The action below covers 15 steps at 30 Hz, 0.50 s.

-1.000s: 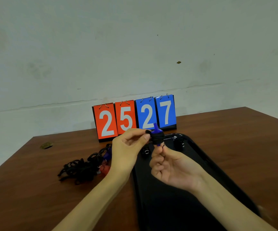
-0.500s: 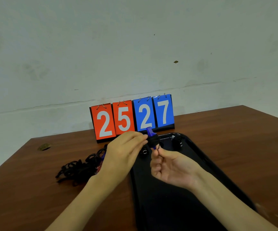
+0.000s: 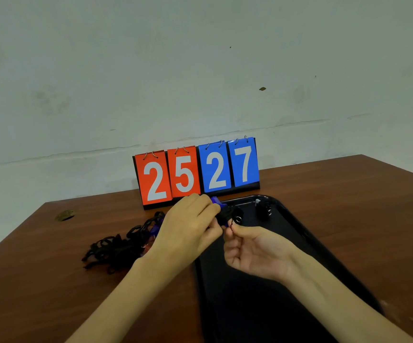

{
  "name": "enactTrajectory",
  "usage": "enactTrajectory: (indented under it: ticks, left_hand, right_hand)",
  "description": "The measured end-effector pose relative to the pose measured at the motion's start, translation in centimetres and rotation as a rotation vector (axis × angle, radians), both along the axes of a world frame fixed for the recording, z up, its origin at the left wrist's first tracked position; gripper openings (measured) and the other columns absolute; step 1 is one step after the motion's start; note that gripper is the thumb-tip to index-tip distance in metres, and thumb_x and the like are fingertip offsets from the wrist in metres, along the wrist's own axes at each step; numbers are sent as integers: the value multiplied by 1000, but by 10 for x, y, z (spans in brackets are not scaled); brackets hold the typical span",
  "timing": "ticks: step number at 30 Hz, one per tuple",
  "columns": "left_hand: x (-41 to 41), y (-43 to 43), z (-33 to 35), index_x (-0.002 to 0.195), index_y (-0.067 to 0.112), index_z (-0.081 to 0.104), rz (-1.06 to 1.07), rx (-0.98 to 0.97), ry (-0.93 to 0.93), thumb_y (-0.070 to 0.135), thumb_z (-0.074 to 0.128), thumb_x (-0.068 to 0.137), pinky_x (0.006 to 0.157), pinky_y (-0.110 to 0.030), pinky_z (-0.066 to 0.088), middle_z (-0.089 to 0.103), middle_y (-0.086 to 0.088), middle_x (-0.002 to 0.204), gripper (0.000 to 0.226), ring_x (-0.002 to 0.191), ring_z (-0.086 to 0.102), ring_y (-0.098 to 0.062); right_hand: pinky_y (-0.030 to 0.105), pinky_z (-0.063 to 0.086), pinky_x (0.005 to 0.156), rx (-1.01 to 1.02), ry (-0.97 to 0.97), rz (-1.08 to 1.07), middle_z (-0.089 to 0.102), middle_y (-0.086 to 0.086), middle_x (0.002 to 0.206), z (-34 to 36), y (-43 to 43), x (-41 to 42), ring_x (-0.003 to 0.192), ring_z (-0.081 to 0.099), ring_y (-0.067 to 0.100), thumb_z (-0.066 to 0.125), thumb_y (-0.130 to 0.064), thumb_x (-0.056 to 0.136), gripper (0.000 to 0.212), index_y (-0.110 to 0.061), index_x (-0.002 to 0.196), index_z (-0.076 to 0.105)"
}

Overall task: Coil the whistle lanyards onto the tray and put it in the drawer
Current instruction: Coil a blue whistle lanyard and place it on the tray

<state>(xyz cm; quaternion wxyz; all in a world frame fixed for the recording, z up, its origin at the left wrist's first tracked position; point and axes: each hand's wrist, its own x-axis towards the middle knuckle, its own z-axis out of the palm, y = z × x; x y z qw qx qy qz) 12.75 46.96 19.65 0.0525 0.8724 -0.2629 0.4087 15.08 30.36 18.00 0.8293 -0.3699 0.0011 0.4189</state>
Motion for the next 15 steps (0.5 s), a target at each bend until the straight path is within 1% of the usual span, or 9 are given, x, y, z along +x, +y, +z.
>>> enactTrajectory:
  ticks: [1,2,4,5,6,9,12,13,15]
  left_hand:
    - [-1,-1,-1,82,13,66,-27,-109,83,18,51,79,62,-21,47,60,4,72,16,67,54,-7]
    - [-2,-2,-1,82,19,65,-65,-277,190,16,54,81,62,-18,44,56,9,68,11,66,51,-5]
    - [-3,-5,-1,78,27,63,-128,-673,448,6,61,83,59,-12,42,49,12,55,22,57,46,-3]
    - [-3,-7,1,78,27,65,-161,-810,556,1,61,84,57,-11,41,47,10,51,27,53,44,-4]
    - [-2,-6,2,79,25,66,-184,-880,620,-1,60,84,55,-12,41,45,9,48,28,50,41,-4]
    - [1,-2,5,82,16,67,-244,-937,755,-3,56,87,51,-18,39,41,7,46,22,44,37,-6]
    - [3,2,3,83,9,62,-394,-1022,895,0,56,85,50,-22,38,41,0,50,11,43,37,-9]
    - [3,4,4,84,9,60,-402,-991,914,1,58,84,52,-24,41,44,-2,52,8,45,40,-11]
    - [5,6,3,84,11,57,-316,-834,897,5,64,85,60,-26,47,50,-6,56,9,52,49,-15]
  right_hand:
    - [20,40,58,8,23,-1,59,0,66,0,0,0,57,46,7,61,-12,78,13,-8,72,71]
    - [20,40,58,19,49,-6,59,0,66,0,1,0,57,45,7,61,-11,78,12,-7,73,71]
    - [20,40,57,44,95,-17,59,1,66,-1,0,1,57,44,8,61,-11,78,11,-4,74,69]
    - [20,41,56,56,116,-18,58,2,66,-1,0,1,57,44,8,61,-10,78,11,-3,74,69]
    - [21,42,55,70,137,-15,59,2,66,-1,0,2,57,45,9,61,-9,78,11,-3,74,68]
    - [21,43,54,111,193,6,59,3,67,-1,1,0,56,46,9,61,-9,80,11,-2,76,68]
    - [21,42,55,123,216,21,59,2,68,-1,2,-2,57,46,9,62,-9,80,10,-2,77,68]
    - [21,43,54,115,221,22,59,2,67,-1,2,-2,56,46,9,62,-9,80,10,-2,77,67]
    - [21,44,52,89,221,24,60,2,67,-3,2,-1,56,46,9,63,-9,80,8,-3,79,67]
